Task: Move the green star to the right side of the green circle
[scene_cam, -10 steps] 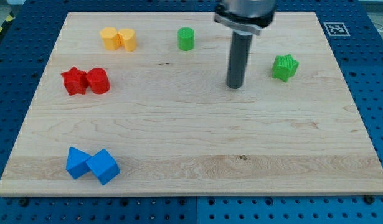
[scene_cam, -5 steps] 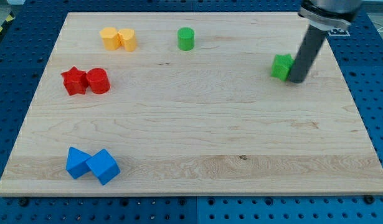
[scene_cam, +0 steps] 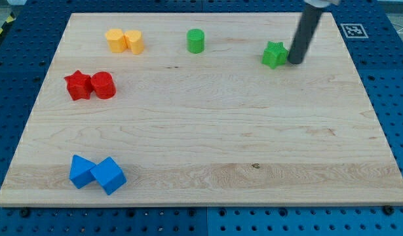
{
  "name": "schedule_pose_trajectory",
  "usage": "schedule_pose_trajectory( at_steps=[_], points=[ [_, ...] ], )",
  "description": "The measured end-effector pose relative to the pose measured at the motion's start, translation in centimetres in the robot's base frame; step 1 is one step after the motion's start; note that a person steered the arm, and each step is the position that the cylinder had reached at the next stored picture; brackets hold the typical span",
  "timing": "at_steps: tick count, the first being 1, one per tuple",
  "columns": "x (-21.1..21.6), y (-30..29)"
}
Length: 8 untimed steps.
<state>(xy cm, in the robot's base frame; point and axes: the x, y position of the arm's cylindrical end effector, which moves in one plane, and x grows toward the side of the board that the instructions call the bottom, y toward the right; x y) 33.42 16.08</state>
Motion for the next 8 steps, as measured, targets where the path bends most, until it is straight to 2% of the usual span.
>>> schedule_pose_trajectory(
  at_steps=[1, 2, 3, 5, 6, 8],
  points=[
    [-1.3, -3.9],
    [-0.9, -1.2],
    [1.7, 0.9],
    [2.1, -8.4],
    [2.0, -10.6],
    [2.1, -4.9]
  ],
)
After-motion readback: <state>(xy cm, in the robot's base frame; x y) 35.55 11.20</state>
